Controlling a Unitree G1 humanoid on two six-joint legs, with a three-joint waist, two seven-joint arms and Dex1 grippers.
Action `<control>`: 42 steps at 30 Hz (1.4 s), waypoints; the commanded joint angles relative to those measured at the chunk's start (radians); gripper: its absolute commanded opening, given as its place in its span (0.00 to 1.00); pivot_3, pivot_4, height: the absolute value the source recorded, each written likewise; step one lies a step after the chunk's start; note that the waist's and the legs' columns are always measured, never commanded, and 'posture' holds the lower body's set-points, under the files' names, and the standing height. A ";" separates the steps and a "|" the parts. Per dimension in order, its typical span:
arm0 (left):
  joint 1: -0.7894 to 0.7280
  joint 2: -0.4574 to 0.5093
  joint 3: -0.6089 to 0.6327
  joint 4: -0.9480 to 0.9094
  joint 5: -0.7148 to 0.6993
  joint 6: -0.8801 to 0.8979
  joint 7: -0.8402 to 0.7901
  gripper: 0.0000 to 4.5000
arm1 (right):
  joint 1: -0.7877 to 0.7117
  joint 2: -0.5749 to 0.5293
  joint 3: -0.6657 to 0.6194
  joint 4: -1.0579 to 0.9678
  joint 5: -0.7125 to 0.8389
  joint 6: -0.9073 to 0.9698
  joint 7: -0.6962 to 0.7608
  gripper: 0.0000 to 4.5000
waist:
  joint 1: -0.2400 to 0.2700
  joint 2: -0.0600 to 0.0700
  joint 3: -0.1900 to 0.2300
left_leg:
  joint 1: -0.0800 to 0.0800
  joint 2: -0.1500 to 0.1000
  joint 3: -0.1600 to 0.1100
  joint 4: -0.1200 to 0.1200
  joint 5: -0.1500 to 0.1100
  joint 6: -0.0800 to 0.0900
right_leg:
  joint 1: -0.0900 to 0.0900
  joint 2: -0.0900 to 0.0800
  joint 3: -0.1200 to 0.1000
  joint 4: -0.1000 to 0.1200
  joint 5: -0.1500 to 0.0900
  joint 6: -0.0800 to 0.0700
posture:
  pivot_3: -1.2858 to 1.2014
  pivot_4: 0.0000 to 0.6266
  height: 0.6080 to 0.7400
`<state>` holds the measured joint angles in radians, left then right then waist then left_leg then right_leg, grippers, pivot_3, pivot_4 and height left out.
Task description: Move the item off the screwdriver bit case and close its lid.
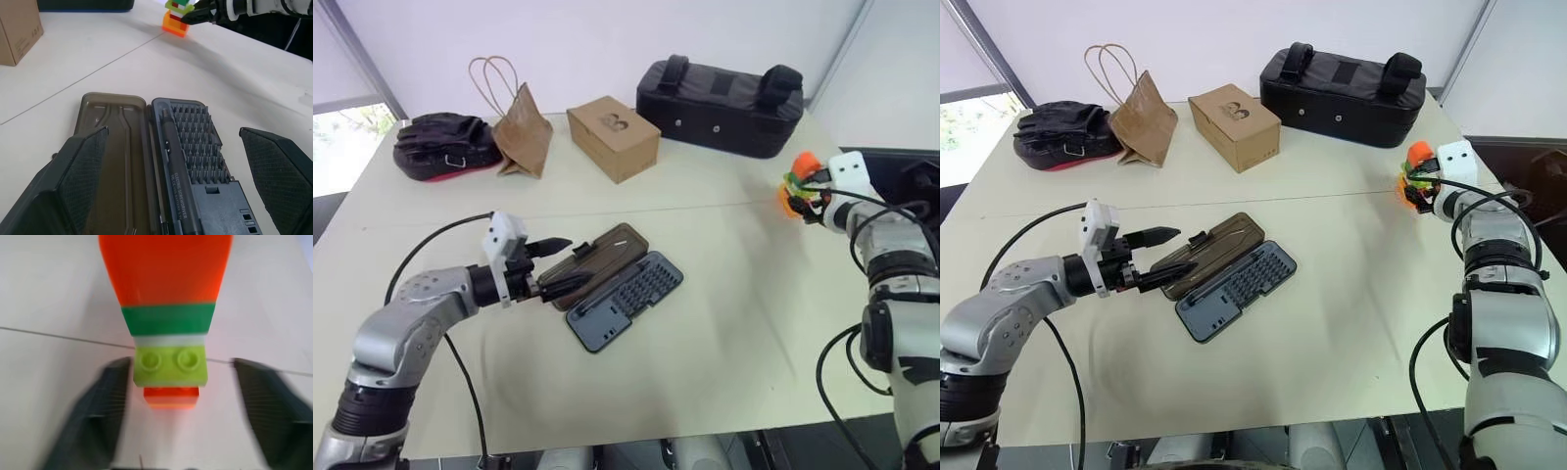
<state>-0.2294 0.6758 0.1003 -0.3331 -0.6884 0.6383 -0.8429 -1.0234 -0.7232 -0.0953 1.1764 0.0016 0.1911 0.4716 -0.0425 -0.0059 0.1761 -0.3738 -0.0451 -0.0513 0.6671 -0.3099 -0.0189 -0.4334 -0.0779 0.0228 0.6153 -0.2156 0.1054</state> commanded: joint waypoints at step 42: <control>-0.421 -0.100 -0.246 0.825 0.470 -0.434 -0.225 1.00 | 0.579 -0.219 -0.166 -1.694 0.861 0.765 0.398 0.98 | 0.040 0.001 0.001 | -0.002 -0.001 -0.004 0.014 -0.006 0.010 | 0.005 -0.001 -0.005 0.001 0.001 0.002 | 0.52 0.24 1.00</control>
<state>-0.6276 0.5726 -0.1452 0.4518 -0.2447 0.2523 -1.0444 -0.4389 -0.9456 -0.2411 -0.4835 0.8496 0.9796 0.8790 -0.0029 -0.0044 0.1773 -0.3762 -0.0458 -0.0549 0.6812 -0.3159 -0.0084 -0.4282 -0.0787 0.0179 0.6165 -0.2151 0.1069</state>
